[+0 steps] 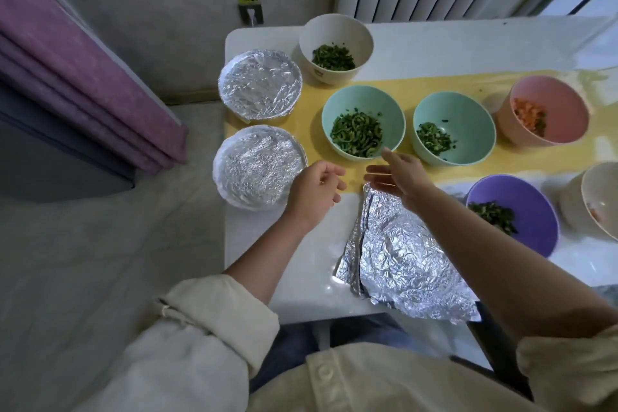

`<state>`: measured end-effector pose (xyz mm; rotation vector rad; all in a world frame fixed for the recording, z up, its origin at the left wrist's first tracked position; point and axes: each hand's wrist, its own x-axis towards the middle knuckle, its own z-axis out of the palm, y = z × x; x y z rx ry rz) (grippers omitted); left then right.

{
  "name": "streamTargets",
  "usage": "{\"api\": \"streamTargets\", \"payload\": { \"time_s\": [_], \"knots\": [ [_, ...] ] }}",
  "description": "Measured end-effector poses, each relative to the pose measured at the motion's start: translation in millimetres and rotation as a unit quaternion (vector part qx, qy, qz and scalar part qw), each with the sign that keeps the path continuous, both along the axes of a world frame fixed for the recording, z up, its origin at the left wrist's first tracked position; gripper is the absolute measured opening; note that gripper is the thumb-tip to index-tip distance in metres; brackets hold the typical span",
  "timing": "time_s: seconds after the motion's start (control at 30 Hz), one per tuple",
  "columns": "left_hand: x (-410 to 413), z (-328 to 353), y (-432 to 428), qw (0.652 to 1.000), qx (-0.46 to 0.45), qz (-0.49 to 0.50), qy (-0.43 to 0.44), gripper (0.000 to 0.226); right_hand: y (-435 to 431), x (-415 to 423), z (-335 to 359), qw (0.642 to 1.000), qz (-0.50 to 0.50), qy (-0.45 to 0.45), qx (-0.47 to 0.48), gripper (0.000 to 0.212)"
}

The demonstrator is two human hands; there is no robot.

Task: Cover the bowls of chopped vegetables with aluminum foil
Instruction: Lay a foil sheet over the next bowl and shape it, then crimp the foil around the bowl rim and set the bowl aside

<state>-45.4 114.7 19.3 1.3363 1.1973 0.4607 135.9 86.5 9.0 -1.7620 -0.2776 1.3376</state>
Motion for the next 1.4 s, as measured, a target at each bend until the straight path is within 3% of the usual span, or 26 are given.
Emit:
{"api": "streamTargets", "payload": {
  "time_s": [0.13,0.3,0.47,0.67,0.73,0.8,0.9,1.0,1.07,1.2,1.33,1.4],
  "knots": [
    [30.4,-7.7,7.0,0.992,-0.122,0.025,0.031,0.012,19.4,16.6,0.4,0.998,0.01,0.052,-0.036,0.033],
    [59.1,-18.3,21.3,0.968,-0.212,0.132,0.029,0.023,28.8,31.5,-11.5,0.996,0.057,-0.003,-0.064,0.028],
    [71.3,-18.6,19.6,0.941,-0.253,0.224,-0.02,0.031,11.9,46.1,-12.1,0.991,0.121,-0.061,-0.012,0.027],
    [84.1,-13.6,-6.6,0.9,-0.226,0.364,-0.082,0.05,-19.1,61.0,-4.0,0.967,0.24,-0.068,0.056,0.029],
    [82.0,-15.8,-17.0,0.898,-0.216,0.376,-0.08,0.053,-32.0,66.8,-3.7,0.95,0.27,-0.144,0.06,0.031],
    [79.2,-18.8,-27.7,0.892,-0.211,0.394,-0.073,0.054,-47.1,71.5,-8.0,0.911,0.301,-0.274,0.065,0.024],
    [77.4,-17.5,-40.0,0.888,-0.199,0.405,-0.086,0.051,-68.4,77.6,-14.2,0.861,0.28,-0.41,0.107,0.015],
    [75.7,-15.5,-48.2,0.893,-0.202,0.39,-0.096,0.046,-86.7,83.8,-16.7,0.796,0.255,-0.532,0.138,0.029],
    [73.8,-17.0,-53.1,0.904,-0.202,0.37,-0.074,0.045,-97.4,85.2,-18.7,0.761,0.244,-0.596,0.079,0.043],
    [68.1,-21.8,-68.5,0.92,-0.204,0.332,-0.044,0.044,-126.3,87.9,-24.7,0.723,0.258,-0.638,-0.06,0.053],
    [67.4,-26.2,-74.6,0.932,-0.198,0.301,-0.042,0.042,-151.8,97.5,-28.8,0.759,0.261,-0.594,-0.056,0.046],
    [70.2,-25.7,-74.6,0.934,-0.199,0.295,-0.04,0.041,-163.0,106.9,-31.3,0.754,0.259,-0.602,-0.043,0.042]
  ]
}}
